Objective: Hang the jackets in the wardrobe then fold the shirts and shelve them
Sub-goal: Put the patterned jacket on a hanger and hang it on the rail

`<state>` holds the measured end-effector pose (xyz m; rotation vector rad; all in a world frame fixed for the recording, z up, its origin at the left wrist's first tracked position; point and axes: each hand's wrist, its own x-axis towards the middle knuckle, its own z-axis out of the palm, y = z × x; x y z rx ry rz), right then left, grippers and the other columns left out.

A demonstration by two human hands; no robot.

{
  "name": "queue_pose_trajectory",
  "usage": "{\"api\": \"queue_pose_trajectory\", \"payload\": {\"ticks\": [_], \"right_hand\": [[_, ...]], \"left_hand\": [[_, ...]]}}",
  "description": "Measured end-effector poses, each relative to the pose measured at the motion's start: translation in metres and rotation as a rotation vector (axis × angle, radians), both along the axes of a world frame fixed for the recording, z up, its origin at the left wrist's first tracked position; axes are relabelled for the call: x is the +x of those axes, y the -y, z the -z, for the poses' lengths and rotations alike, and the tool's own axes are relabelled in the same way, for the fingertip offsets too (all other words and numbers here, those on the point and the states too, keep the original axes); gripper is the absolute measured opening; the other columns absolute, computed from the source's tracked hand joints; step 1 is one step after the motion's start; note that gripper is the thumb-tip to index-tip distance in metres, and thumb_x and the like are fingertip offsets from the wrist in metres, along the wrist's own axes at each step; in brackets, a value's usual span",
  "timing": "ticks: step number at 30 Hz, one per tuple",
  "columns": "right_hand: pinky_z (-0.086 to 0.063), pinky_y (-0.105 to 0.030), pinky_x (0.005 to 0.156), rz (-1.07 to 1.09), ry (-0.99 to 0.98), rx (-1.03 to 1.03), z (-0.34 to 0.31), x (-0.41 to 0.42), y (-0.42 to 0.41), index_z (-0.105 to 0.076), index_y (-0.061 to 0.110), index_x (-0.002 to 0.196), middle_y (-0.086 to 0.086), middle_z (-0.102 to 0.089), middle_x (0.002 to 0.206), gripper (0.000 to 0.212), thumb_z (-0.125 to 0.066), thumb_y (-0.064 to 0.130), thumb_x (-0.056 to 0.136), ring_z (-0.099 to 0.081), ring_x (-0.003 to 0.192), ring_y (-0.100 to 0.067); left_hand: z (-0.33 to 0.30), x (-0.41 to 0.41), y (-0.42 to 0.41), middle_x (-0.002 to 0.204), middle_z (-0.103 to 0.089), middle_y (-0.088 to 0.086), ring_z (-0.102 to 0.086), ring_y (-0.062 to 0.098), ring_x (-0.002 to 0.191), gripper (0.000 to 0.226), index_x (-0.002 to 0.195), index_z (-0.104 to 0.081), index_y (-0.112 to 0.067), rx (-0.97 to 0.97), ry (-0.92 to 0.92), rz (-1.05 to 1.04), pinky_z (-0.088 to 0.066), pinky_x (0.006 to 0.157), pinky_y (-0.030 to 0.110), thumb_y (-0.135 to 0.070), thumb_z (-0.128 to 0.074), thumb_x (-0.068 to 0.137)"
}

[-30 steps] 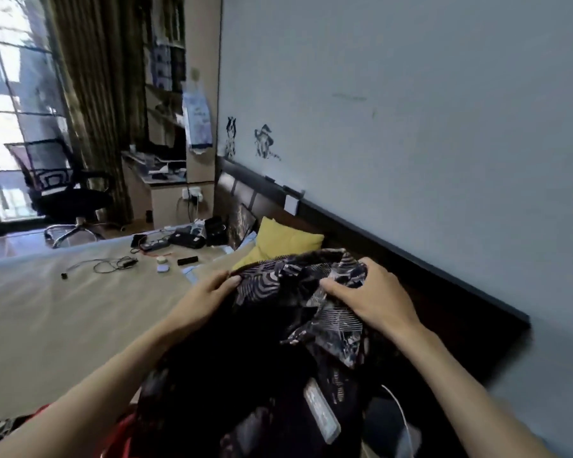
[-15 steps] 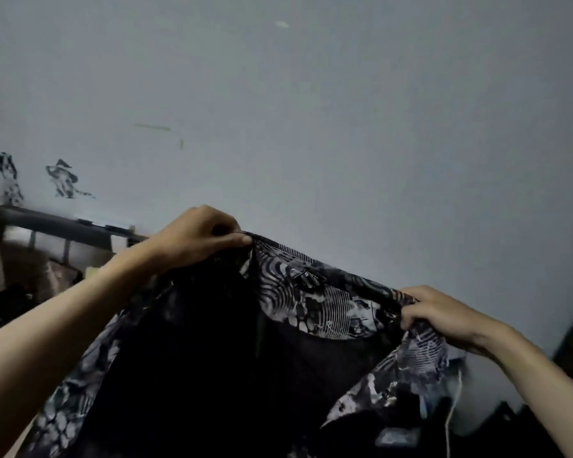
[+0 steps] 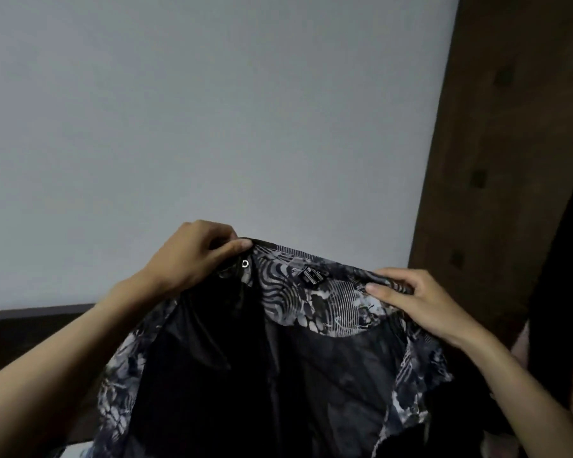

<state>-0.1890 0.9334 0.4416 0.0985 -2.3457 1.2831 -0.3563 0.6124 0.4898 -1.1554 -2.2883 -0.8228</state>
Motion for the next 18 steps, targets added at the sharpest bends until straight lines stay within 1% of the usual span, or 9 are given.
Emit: {"api": "queue_pose_trajectory", "payload": {"ticks": [2, 5, 7, 9, 11, 13, 16, 17, 18], "right_hand": [[-0.047, -0.012, 0.072, 0.028, -0.048, -0.003, 0.000, 0.002, -0.028, -0.081, 0.030, 0.092, 0.006, -0.080, 0.091, 0.014, -0.073, 0.033, 0.081, -0.070, 0.082, -0.001], [-0.048, -0.019, 0.070, 0.091, -0.118, -0.017, 0.002, 0.006, -0.068, -0.083, 0.025, 0.090, -0.002, -0.079, 0.084, 0.016, -0.072, 0.033, 0.083, -0.068, 0.078, -0.006], [-0.046, -0.017, 0.066, 0.150, -0.149, -0.013, 0.000, 0.014, -0.090, -0.083, 0.018, 0.088, -0.003, -0.076, 0.077, 0.017, -0.072, 0.031, 0.084, -0.064, 0.072, -0.003], [-0.046, -0.018, 0.065, 0.219, -0.161, -0.008, -0.002, 0.024, -0.111, -0.082, 0.013, 0.088, -0.008, -0.076, 0.077, 0.020, -0.072, 0.030, 0.085, -0.064, 0.072, -0.005], [-0.046, -0.022, 0.066, 0.284, -0.167, 0.012, -0.004, 0.035, -0.131, -0.080, 0.010, 0.087, -0.017, -0.074, 0.080, 0.022, -0.072, 0.030, 0.087, -0.065, 0.073, -0.010], [-0.044, -0.020, 0.064, 0.346, -0.155, 0.029, -0.004, 0.046, -0.149, -0.078, 0.008, 0.085, -0.012, -0.068, 0.071, 0.022, -0.070, 0.027, 0.091, -0.063, 0.069, -0.008], [-0.042, -0.015, 0.064, 0.460, -0.099, 0.039, -0.006, 0.067, -0.172, -0.076, 0.013, 0.086, 0.009, -0.065, 0.066, 0.014, -0.068, 0.021, 0.095, -0.060, 0.065, -0.001], [-0.042, -0.015, 0.064, 0.499, -0.079, 0.030, -0.007, 0.075, -0.179, -0.077, 0.014, 0.088, 0.008, -0.066, 0.068, 0.013, -0.069, 0.021, 0.096, -0.061, 0.066, -0.002], [-0.043, -0.017, 0.066, 0.541, -0.058, 0.016, -0.008, 0.083, -0.185, -0.078, 0.014, 0.092, 0.002, -0.070, 0.073, 0.013, -0.069, 0.023, 0.095, -0.063, 0.071, -0.006]], "left_hand": [[0.002, -0.007, -0.035, 0.058, -0.058, -0.001, -0.050, 0.009, 0.055, 0.045, 0.068, -0.061, -0.020, 0.008, -0.040, 0.042, -0.041, 0.059, 0.029, -0.057, -0.059, 0.093], [0.005, -0.017, -0.085, 0.057, -0.058, -0.003, -0.047, 0.005, 0.054, 0.044, 0.069, -0.062, -0.019, 0.050, -0.032, 0.108, -0.040, 0.057, 0.026, -0.056, -0.059, 0.092], [0.005, -0.023, -0.119, 0.058, -0.057, 0.002, -0.044, 0.004, 0.053, 0.045, 0.069, -0.063, -0.016, 0.078, 0.001, 0.157, -0.038, 0.056, 0.024, -0.056, -0.060, 0.090], [0.005, -0.028, -0.153, 0.060, -0.058, 0.005, -0.043, 0.006, 0.054, 0.047, 0.071, -0.063, -0.012, 0.087, 0.038, 0.216, -0.037, 0.055, 0.024, -0.056, -0.060, 0.089], [0.005, -0.035, -0.188, 0.057, -0.056, 0.003, -0.044, 0.007, 0.053, 0.047, 0.070, -0.063, -0.012, 0.087, 0.057, 0.290, -0.037, 0.055, 0.024, -0.056, -0.059, 0.088], [0.003, -0.041, -0.227, 0.058, -0.056, 0.005, -0.042, 0.007, 0.053, 0.049, 0.069, -0.063, -0.012, 0.090, 0.063, 0.369, -0.036, 0.055, 0.024, -0.057, -0.059, 0.086], [0.004, -0.045, -0.284, 0.062, -0.057, 0.010, -0.041, 0.007, 0.054, 0.051, 0.069, -0.063, -0.010, 0.087, 0.072, 0.502, -0.036, 0.055, 0.022, -0.059, -0.057, 0.084], [0.004, -0.045, -0.302, 0.062, -0.058, 0.010, -0.042, 0.007, 0.055, 0.052, 0.069, -0.063, -0.009, 0.084, 0.071, 0.552, -0.036, 0.056, 0.022, -0.059, -0.057, 0.084], [0.004, -0.045, -0.319, 0.062, -0.058, 0.010, -0.043, 0.008, 0.055, 0.052, 0.070, -0.063, -0.009, 0.076, 0.070, 0.605, -0.037, 0.057, 0.022, -0.059, -0.057, 0.084]]}}
